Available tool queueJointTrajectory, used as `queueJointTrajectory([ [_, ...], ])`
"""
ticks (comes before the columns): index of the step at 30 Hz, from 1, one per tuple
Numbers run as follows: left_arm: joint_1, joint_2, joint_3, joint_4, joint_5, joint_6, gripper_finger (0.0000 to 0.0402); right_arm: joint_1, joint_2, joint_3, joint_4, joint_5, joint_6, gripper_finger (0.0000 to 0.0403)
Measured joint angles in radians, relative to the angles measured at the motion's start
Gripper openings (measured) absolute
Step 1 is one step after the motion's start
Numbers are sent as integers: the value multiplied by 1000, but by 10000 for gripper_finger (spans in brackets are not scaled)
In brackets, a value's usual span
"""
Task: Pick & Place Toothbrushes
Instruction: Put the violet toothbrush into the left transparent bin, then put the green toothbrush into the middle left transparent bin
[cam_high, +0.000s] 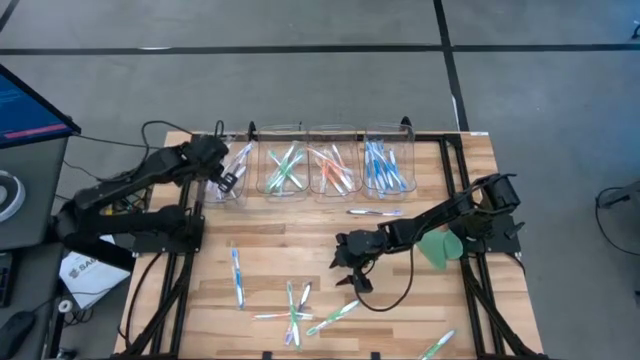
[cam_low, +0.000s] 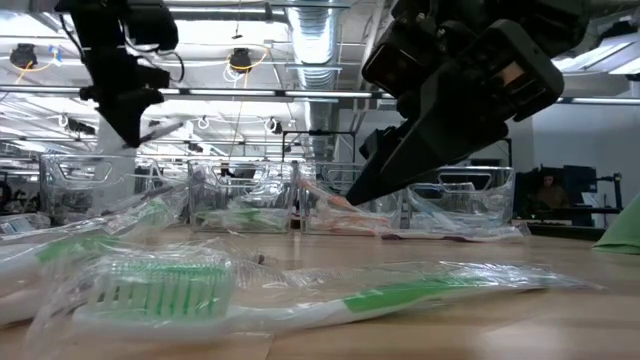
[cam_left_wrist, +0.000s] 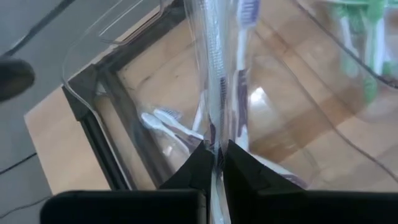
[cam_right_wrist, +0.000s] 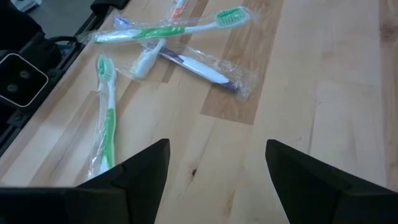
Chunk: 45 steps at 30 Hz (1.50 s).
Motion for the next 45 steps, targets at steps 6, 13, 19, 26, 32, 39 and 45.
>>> queueJointTrajectory([
  [6, 59, 0, -2, 21, 76, 37, 41, -1, 0, 0, -3, -15, 0, 260],
  [13, 65, 26, -2, 23, 81, 39, 91, -1, 0, 0, -7, -15, 0, 260],
  [19, 65, 42, -2, 25, 81, 41, 136, -1, 0, 0, -8, -15, -5, 260],
  [26, 1, -30, 45, 47, 170, 63, 152, -14, -1, 0, -24, -15, -16, 260],
  [32, -108, -158, 55, 200, 418, 16, 148, -27, -1, 0, -16, -15, -7, 260],
  [39, -273, -212, 55, 244, 477, -51, 151, -40, -1, 0, -15, -15, 14, 260],
  [45, -426, -199, -21, 309, 479, -102, 148, -38, -1, 0, -10, -15, 44, 260],
])
